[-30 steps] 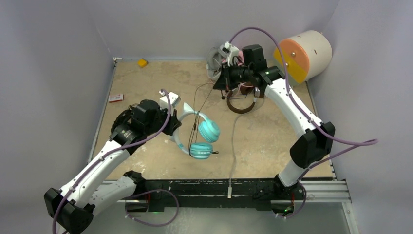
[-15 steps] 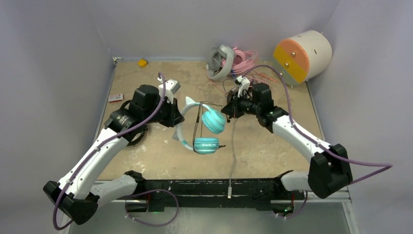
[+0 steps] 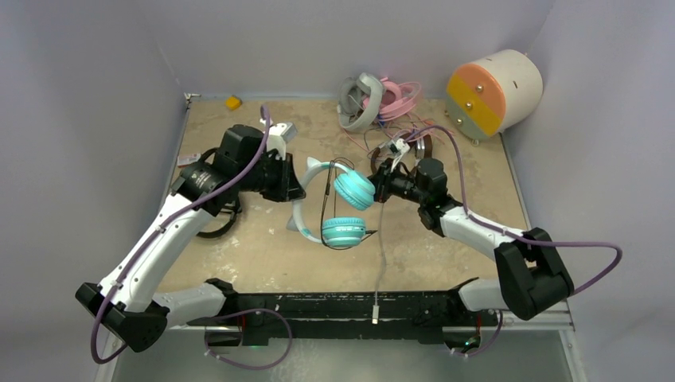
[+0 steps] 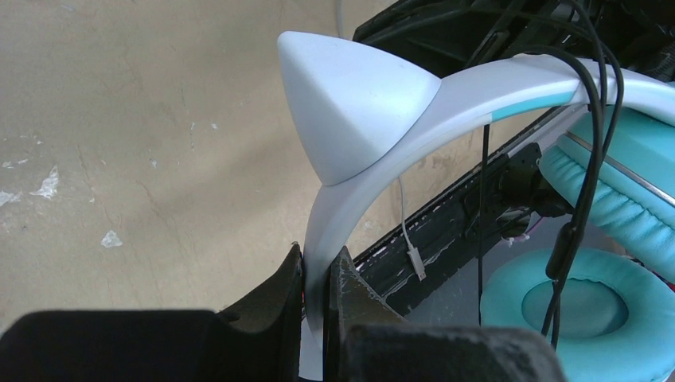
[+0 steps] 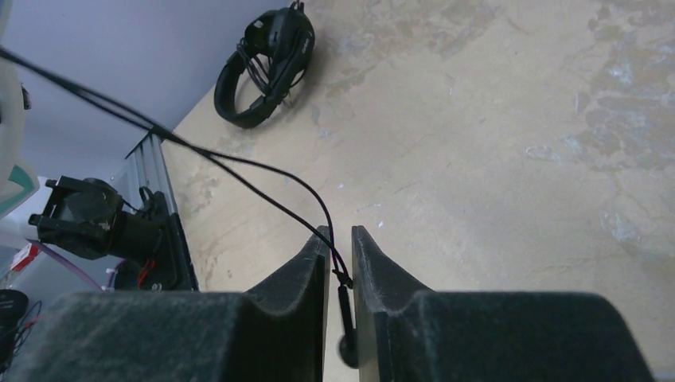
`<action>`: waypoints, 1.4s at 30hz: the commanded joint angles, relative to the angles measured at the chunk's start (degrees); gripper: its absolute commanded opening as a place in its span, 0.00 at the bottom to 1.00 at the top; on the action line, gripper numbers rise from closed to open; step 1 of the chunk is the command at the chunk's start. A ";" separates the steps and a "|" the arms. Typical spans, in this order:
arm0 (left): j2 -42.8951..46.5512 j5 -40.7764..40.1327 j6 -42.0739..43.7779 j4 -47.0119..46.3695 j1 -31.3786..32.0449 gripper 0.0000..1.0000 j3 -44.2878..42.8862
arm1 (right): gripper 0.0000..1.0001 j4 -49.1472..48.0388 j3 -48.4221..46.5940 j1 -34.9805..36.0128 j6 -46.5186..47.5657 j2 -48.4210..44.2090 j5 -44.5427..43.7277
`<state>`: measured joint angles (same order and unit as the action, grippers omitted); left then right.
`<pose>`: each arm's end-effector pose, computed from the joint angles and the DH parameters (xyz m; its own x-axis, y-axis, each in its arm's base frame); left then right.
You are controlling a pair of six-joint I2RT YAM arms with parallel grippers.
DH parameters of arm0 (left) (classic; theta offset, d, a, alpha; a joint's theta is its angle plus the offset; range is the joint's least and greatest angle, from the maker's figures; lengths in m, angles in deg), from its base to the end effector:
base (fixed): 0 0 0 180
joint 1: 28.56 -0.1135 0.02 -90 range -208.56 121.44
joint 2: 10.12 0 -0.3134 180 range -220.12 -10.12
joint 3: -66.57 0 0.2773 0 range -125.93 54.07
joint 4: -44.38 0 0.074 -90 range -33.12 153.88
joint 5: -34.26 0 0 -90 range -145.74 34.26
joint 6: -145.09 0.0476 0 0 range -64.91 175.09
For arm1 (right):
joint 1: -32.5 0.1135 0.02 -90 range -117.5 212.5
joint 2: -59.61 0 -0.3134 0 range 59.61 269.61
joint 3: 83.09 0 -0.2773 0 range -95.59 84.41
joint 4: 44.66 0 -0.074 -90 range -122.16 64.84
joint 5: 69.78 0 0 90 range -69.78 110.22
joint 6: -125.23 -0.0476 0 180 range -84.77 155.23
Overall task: Wrap the headphones
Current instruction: Wrap the headphones cable around the headphones, then place the headphones at the center of the board.
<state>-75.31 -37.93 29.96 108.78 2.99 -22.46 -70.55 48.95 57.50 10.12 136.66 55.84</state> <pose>0.1908 -0.1342 0.4325 -0.7973 0.0151 -0.6034 0.3950 0.7690 -0.5027 0.2644 0.1539 0.2778 -0.4152 0.1870 -0.8903 -0.7668 0.4546 0.4531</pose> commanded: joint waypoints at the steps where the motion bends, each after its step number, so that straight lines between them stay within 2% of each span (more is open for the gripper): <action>1: 0.27 2.53 -2.00 0.06 0.16 0.00 -5.60 | 0.19 -8.45 0.05 -0.12 -1.28 0.46 1.12; 3: 0.03 2.50 -1.95 0.68 0.13 0.00 -6.49 | 0.19 -9.52 0.42 -0.02 -1.61 0.84 1.12; 9: -1.37 0.91 -4.50 0.05 0.16 0.00 -8.19 | 0.09 -12.77 1.79 1.01 -2.32 1.28 2.18; 12: -1.35 0.08 -8.38 -3.16 0.14 0.00 -7.23 | 0.00 -16.46 4.46 2.63 -4.35 0.15 1.05; 20: -2.13 -7.12 -21.59 -13.74 0.07 0.00 1.03 | 0.00 -25.85 12.88 11.82 -7.21 -4.20 -8.48; 25: -3.55 -9.51 -27.43 -20.39 -0.10 0.00 8.21 | 0.00 -34.13 18.53 13.73 -14.69 -1.29 -14.70; 30: -3.39 -12.80 -31.19 -27.90 -2.22 0.00 17.28 | 0.00 -41.18 23.40 16.46 -18.02 2.09 -20.15; 33: -4.60 -13.96 -31.89 -30.27 -3.51 0.00 21.12 | 0.00 -41.25 24.52 17.90 -19.39 3.55 -23.54; 39: -7.63 -17.54 -32.97 -32.34 -6.02 0.00 27.32 | 0.00 -34.99 21.24 21.88 -22.63 9.76 -29.30; 42: -9.80 -24.20 -35.08 -30.74 -6.15 0.00 29.25 | 0.00 -35.85 19.42 22.93 -25.44 15.06 -30.82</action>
<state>-84.05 -53.08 0.06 84.30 -1.77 5.60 -105.94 70.94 78.70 -10.79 146.78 29.30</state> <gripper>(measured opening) 0.060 0.009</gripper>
